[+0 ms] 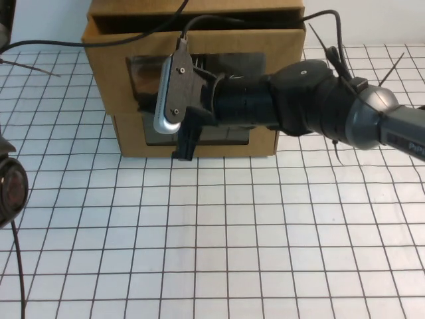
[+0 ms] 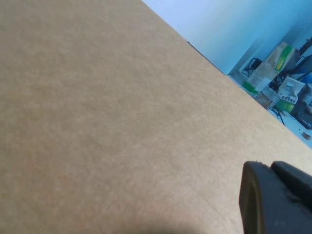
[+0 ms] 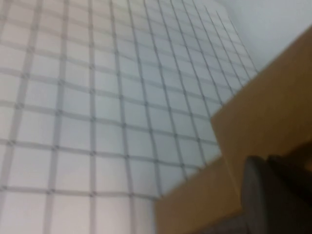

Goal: Close the shoe box

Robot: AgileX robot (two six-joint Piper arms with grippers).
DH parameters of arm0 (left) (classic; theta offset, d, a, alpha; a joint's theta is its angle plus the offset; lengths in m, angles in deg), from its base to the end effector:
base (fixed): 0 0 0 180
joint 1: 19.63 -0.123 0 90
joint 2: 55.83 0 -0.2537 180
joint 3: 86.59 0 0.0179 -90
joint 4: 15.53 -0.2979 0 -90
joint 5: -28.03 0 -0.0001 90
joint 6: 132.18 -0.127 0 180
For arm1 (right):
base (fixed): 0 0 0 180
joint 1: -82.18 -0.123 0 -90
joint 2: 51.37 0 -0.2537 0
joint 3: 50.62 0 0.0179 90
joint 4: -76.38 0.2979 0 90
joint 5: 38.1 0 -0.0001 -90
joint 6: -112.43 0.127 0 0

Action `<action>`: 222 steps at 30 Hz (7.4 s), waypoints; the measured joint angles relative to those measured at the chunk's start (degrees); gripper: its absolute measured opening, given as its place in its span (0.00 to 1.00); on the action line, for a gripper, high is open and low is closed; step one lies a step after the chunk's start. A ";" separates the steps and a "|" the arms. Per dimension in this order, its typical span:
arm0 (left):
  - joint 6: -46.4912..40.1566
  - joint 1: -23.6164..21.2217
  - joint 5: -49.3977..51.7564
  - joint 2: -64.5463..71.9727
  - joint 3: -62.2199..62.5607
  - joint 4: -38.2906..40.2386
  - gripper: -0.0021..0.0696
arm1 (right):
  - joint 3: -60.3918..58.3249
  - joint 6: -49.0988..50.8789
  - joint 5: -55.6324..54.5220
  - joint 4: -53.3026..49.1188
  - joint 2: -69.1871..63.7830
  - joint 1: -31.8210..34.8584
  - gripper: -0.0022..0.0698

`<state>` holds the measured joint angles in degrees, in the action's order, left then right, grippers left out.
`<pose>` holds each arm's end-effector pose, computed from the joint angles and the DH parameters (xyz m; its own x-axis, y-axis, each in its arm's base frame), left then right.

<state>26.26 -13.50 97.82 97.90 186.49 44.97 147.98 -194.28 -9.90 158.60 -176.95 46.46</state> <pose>0.5311 -0.1614 0.3672 -0.5340 -0.0419 -0.8445 0.7236 0.4940 -0.4820 0.4056 0.3650 0.2190 0.4160 -0.4774 -0.7740 -0.8187 0.1738 -0.5473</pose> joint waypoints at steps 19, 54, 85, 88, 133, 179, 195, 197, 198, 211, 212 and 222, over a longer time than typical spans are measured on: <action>-0.23 -1.17 -0.82 -0.30 0.45 -0.08 0.03 | 0.29 5.77 -13.33 -18.93 3.27 -10.03 0.01; -0.14 -0.06 0.00 0.39 0.25 2.21 0.03 | 1.28 29.24 9.73 -21.62 3.23 0.14 0.01; -0.37 -0.01 -0.83 0.52 0.25 1.39 0.03 | 12.80 32.24 12.93 -21.12 0.00 8.22 0.01; -0.37 -0.01 -0.83 0.52 0.25 1.39 0.03 | 13.74 36.55 13.46 -23.65 -0.03 8.32 0.01; 0.16 -0.58 -0.29 0.55 0.24 3.28 0.03 | -16.34 48.50 -28.94 -54.89 10.05 -0.08 0.01; 8.25 -1.03 3.07 -30.73 -0.63 -25.97 0.03 | -3.13 66.30 -1.42 -45.82 32.42 4.12 0.01; 9.00 -1.03 3.78 -62.73 -12.80 -28.27 0.03 | -5.19 75.52 5.75 -55.69 55.05 11.14 0.01; 7.83 -1.03 3.78 -67.69 -19.96 -28.42 0.03 | -6.22 74.02 6.14 -57.55 57.59 11.14 0.01; 7.23 -1.03 3.78 -69.79 -23.29 -28.59 0.03 | -6.61 72.47 7.41 -57.97 58.40 11.23 0.01; 1.08 -1.03 0.04 -105.27 -82.57 -37.05 0.03 | -30.10 60.36 5.17 -53.71 76.63 11.36 0.01; 1.08 -1.03 -0.95 -106.97 -85.70 -37.38 0.03 | -32.36 60.26 4.51 -53.56 78.74 11.36 0.01; 1.25 -1.03 -13.57 -120.77 -117.45 -41.55 0.03 | -54.63 67.25 -0.83 -53.90 87.32 11.36 0.01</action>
<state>27.51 -14.53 84.25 -22.87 69.04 3.42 93.34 -127.03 -10.73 104.69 -89.63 57.83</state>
